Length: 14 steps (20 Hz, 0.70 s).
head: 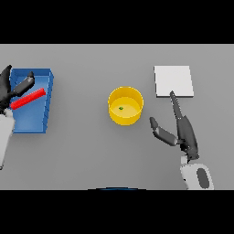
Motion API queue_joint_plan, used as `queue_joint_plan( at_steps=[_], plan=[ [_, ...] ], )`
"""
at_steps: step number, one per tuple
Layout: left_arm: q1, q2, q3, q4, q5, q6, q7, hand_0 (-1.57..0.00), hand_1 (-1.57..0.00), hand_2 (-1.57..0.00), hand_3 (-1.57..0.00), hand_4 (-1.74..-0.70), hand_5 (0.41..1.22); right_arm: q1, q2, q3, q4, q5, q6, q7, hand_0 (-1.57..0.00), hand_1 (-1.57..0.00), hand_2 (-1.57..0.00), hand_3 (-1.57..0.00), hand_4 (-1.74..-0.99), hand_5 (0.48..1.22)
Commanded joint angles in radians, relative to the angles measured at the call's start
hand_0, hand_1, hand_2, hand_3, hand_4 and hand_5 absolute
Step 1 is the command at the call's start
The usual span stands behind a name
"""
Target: Pick up the red beaker and tilt it to pour out 1 green nut into yellow bowl. Pick up the yellow bowl and place it on the metallic measuring scale.
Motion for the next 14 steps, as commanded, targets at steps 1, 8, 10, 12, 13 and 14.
queue_joint_plan(
  at_steps=[1, 8, 10, 12, 13, 14],
  plan=[
    [-0.014, -0.007, -0.004, 0.008, -0.008, 0.009, 0.001, -0.08, -0.07, -0.07, -0.07, -0.77, 0.655, -0.005, -0.02, 0.016, 0.003, 0.0, 0.037, -0.027, 0.0, 0.0, 0.0, 0.0, -1.014, 0.666],
    [0.005, 0.005, -0.003, -0.038, 0.003, 0.001, -0.02, -0.02, -0.01, -0.01, -0.01, -0.74, 0.673, -0.245, -0.259, 0.144, 0.059, 0.215, 0.233, 0.036, 0.0, 0.0, 0.0, 0.0, -1.151, 0.672],
    [0.006, 0.002, -0.01, -0.033, -0.004, 0.004, -0.019, -0.01, -0.01, -0.01, -0.01, -0.73, 0.68, -0.31, -0.3, 0.19, 0.102, 0.267, 0.286, 0.024, 0.0, 0.0, 0.0, 0.0, -1.192, 0.677],
    [-0.003, 0.009, -0.004, -0.028, 0.004, -0.007, -0.023, -0.01, 0.0, -0.01, 0.0, -0.74, 0.689, -0.381, -0.317, 0.232, 0.137, 0.306, 0.325, 0.007, 0.0, 0.0, 0.0, 0.0, -1.207, 0.674],
    [0.0, 0.011, -0.004, -0.021, 0.004, -0.007, -0.027, 0.0, 0.0, 0.0, 0.0, -0.74, 0.693, -0.43, -0.329, 0.261, 0.168, 0.341, 0.341, -0.001, 0.0, 0.0, 0.0, 0.0, -1.217, 0.676],
    [-0.003, 0.008, -0.011, -0.02, -0.003, -0.007, -0.017, 0.0, 0.0, 0.0, 0.0, -0.74, 0.696, -0.46, -0.349, 0.288, 0.179, 0.366, 0.363, -0.028, 0.0, 0.0, 0.0, 0.0, -1.225, 0.684]
  ],
)
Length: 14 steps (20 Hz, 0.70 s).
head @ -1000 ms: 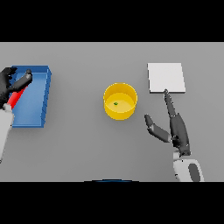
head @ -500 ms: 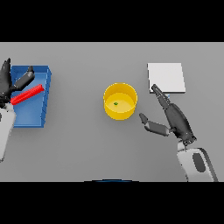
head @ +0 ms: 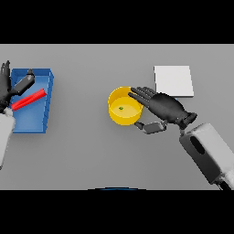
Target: Pick up the red beaker and tilt it to pour out 1 green nut into yellow bowl. Pick up the yellow bowl and place it on the metallic measuring scale.
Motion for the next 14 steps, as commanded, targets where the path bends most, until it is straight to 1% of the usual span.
queue_joint_plan(
  at_steps=[1, 3, 4, 5, 7, 8, 9, 10, 12, 14],
  plan=[
    [0.002, 0.003, 0.003, -0.005, 0.001, 0.001, 0.005, 0.0, 0.0, 0.0, 0.0, -0.74, 0.699, -0.022, -0.013, 0.032, 0.019, 0.032, 0.016, -0.017, 0.0, 0.0, 0.0, 0.0, -1.226, 0.692],
    [0.003, 0.004, 0.003, -0.005, 0.005, -0.004, 0.003, 0.0, 0.0, 0.0, 0.0, -0.74, 0.702, -0.086, -0.03, 0.078, 0.075, 0.088, 0.038, -0.031, 0.0, 0.0, 0.0, 0.0, -1.223, 0.703],
    [0.006, 0.006, 0.004, -0.005, 0.006, -0.005, -0.001, 0.0, 0.0, 0.0, 0.0, -0.75, 0.704, -0.109, -0.038, 0.098, 0.099, 0.106, 0.042, -0.058, 0.0, 0.0, 0.0, 0.0, -1.218, 0.707],
    [0.008, 0.01, 0.006, -0.01, 0.005, -0.004, 0.001, 0.0, 0.0, 0.0, 0.0, -0.74, 0.704, -0.128, -0.023, 0.119, 0.129, 0.124, 0.045, -0.055, 0.0, 0.0, 0.0, 0.0, -1.215, 0.711],
    [0.004, 0.011, 0.009, 0.003, 0.005, -0.003, 0.003, 0.0, 0.0, 0.0, 0.0, -0.75, 0.707, -0.153, -0.013, 0.152, 0.158, 0.139, 0.069, -0.077, 0.0, 0.0, 0.0, 0.0, -1.215, 0.717],
    [0.005, 0.011, 0.01, 0.009, 0.005, 0.0, -0.006, 0.0, 0.0, 0.0, 0.0, -0.75, 0.704, -0.167, -0.008, 0.16, 0.183, 0.142, 0.085, -0.075, 0.0, 0.0, 0.0, 0.0, -1.218, 0.72],
    [-0.002, 0.008, 0.007, 0.005, 0.001, 0.003, 0.004, 0.0, 0.0, 0.0, 0.0, -0.75, 0.701, -0.181, 0.005, 0.172, 0.199, 0.145, 0.099, -0.073, 0.0, 0.0, 0.0, 0.0, -1.221, 0.722],
    [0.001, 0.014, 0.009, 0.004, 0.003, -0.001, -0.009, 0.0, 0.0, 0.0, 0.0, -0.74, 0.698, -0.192, 0.009, 0.18, 0.209, 0.147, 0.106, -0.082, 0.0, 0.0, 0.0, 0.0, -1.225, 0.722],
    [0.001, 0.017, 0.007, 0.004, 0.002, -0.005, -0.008, 0.0, 0.0, 0.0, 0.0, -0.74, 0.698, -0.224, 0.036, 0.202, 0.242, 0.153, 0.13, -0.081, 0.0, 0.0, 0.0, 0.0, -1.238, 0.727],
    [0.011, 0.012, 0.008, -0.003, 0.005, 0.0, -0.015, 0.0, 0.0, 0.0, 0.0, -0.74, 0.699, -0.261, 0.041, 0.218, 0.285, 0.171, 0.144, -0.077, 0.0, 0.0, 0.0, 0.0, -1.25, 0.733]
  ],
)
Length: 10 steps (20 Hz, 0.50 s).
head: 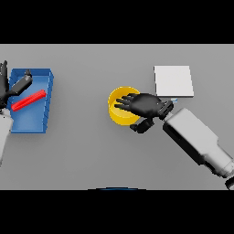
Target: Pick up the red beaker and tilt it to pour out 1 green nut into yellow bowl. Pick up the yellow bowl and place it on the metallic measuring scale.
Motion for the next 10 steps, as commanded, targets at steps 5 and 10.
queue_joint_plan(
  at_steps=[5, 10],
  plan=[
    [0.011, 0.004, 0.003, -0.003, -0.001, 0.004, 0.003, 0.0, 0.0, 0.0, 0.0, -0.74, 0.698, -0.047, 0.023, 0.03, 0.06, 0.02, 0.021, -0.004, 0.0, 0.0, 0.0, 0.0, -1.261, 0.736],
    [0.019, 0.012, 0.011, -0.009, 0.011, -0.006, 0.003, 0.0, 0.0, 0.0, 0.0, -0.74, 0.697, -0.075, 0.058, 0.028, 0.119, 0.005, 0.067, 0.022, 0.0, 0.0, 0.0, -0.03, -1.282, 0.749]
  ],
)
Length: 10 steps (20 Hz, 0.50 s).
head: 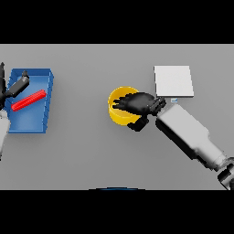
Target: Pick up the red beaker and tilt it to pour out 1 green nut into yellow bowl. Pick up the yellow bowl and place it on the metallic measuring scale.
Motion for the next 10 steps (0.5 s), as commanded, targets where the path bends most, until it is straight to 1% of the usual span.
queue_joint_plan(
  at_steps=[1, 2, 3, 4, 5, 6, 7, 8, 9, 10],
  plan=[
    [-0.005, 0.005, 0.004, 0.001, -0.002, 0.004, 0.002, 0.0, 0.0, 0.0, 0.0, -0.74, 0.697, 0.002, 0.001, 0.002, 0.004, -0.003, 0.013, -0.001, 0.0, 0.0, -0.01, -0.05, -1.285, 0.753],
    [-0.003, 0.006, 0.003, -0.004, -0.004, 0.004, 0.004, 0.0, 0.0, 0.0, 0.0, -0.75, 0.699, 0.007, 0.0, 0.002, 0.003, -0.005, 0.021, 0.004, 0.0, 0.0, -0.02, -0.07, -1.289, 0.758],
    [-0.009, 0.008, 0.005, -0.002, -0.001, 0.003, -0.002, 0.0, 0.0, 0.0, 0.0, -0.75, 0.7, 0.012, 0.017, -0.005, 0.015, -0.011, 0.03, 0.036, 0.0, -0.01, -0.04, -0.1, -1.293, 0.776],
    [-0.009, 0.002, 0.003, 0.001, -0.005, 0.009, 0.002, 0.0, 0.0, 0.0, 0.0, -0.75, 0.701, 0.007, 0.023, -0.01, 0.015, -0.016, 0.039, 0.049, -0.03, -0.04, -0.07, -0.14, -1.302, 0.805],
    [-0.011, -0.004, -0.001, 0.012, -0.008, 0.013, -0.004, 0.0, 0.0, 0.0, 0.0, -0.75, 0.701, 0.016, 0.028, -0.002, 0.011, -0.011, 0.04, 0.058, -0.16, -0.14, -0.15, -0.18, -1.321, 0.839],
    [-0.006, 0.003, 0.002, -0.002, -0.003, 0.005, -0.004, 0.0, 0.0, 0.0, 0.0, -0.75, 0.7, 0.019, 0.017, 0.003, 0.014, -0.01, 0.034, 0.027, -0.44, -0.42, -0.38, -0.24, -1.351, 0.915],
    [-0.006, 0.007, 0.002, -0.004, 0.0, -0.002, -0.01, 0.0, 0.0, 0.0, 0.0, -0.76, 0.703, 0.018, 0.015, 0.003, 0.007, -0.012, 0.035, 0.014, -0.67, -0.65, -0.61, -0.31, -1.394, 0.976],
    [-0.01, 0.003, 0.0, 0.004, -0.004, 0.001, 0.001, 0.0, 0.0, 0.0, 0.0, -0.76, 0.704, 0.019, 0.011, -0.001, 0.008, -0.018, 0.041, 0.0, -0.85, -0.84, -0.81, -0.4, -1.463, 1.025],
    [-0.006, 0.009, 0.0, -0.004, -0.004, -0.003, -0.004, 0.0, 0.0, 0.0, 0.0, -0.76, 0.703, 0.012, 0.012, -0.001, 0.017, -0.022, 0.049, -0.006, -0.99, -0.98, -0.96, -0.55, -1.514, 1.064],
    [-0.017, 0.003, -0.006, 0.004, -0.009, -0.002, 0.003, 0.0, 0.0, 0.0, 0.0, -0.76, 0.701, 0.016, 0.003, -0.001, 0.005, -0.03, 0.065, -0.004, -1.11, -1.1, -1.08, -0.71, -1.557, 1.096]
  ],
)
